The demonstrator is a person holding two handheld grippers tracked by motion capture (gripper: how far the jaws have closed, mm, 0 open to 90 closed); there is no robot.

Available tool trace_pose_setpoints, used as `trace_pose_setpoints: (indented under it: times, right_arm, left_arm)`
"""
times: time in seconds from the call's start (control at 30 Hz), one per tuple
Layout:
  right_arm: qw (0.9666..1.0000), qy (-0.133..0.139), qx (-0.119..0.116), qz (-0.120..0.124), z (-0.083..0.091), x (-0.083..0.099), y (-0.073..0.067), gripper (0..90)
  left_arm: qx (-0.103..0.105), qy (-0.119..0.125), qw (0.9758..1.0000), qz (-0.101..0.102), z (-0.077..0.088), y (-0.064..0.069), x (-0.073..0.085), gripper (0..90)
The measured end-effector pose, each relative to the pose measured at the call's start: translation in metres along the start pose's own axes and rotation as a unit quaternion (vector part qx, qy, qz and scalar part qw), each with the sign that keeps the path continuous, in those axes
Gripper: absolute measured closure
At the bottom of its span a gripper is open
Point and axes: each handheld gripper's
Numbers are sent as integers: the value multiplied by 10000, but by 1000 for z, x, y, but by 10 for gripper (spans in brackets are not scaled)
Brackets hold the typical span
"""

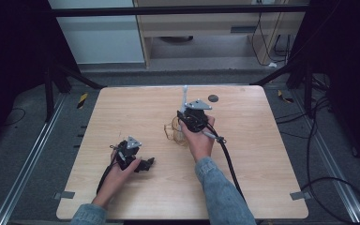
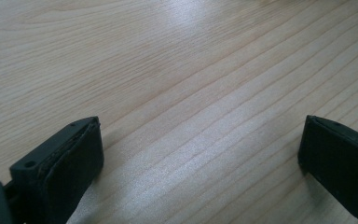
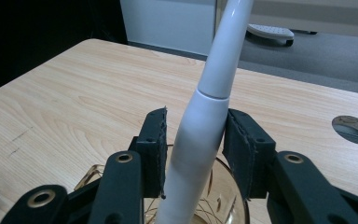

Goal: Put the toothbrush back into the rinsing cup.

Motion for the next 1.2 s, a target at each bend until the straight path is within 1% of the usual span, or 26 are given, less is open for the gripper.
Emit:
trace_pose_setpoints:
  times: [0.43, 0.8, 0.97, 1.2]
  right_arm:
    - [10000, -19, 45, 15, 7, -2, 6, 594]
    - [9999, -8, 102, 33, 16, -3, 11, 613]
    - [9999, -42, 117, 16, 19, -1, 12, 622]
    - [9999, -72, 102, 71, 25, 2, 13, 617]
  left_arm:
    - [-4, -3, 10000, 1, 0, 0, 0, 0]
    - [-3, -3, 10000, 1, 0, 0, 0, 0]
    - [2, 2, 10000, 2, 0, 0, 0, 0]
    - [-4, -2, 10000, 3, 0, 0, 0, 0]
Point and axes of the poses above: each handheld gripper's, and its own axes: z roughly backward along the jaws, x roughly out of its underside, y roughly to its right, and after that the axes turned 5 degrees about -z, right-handed
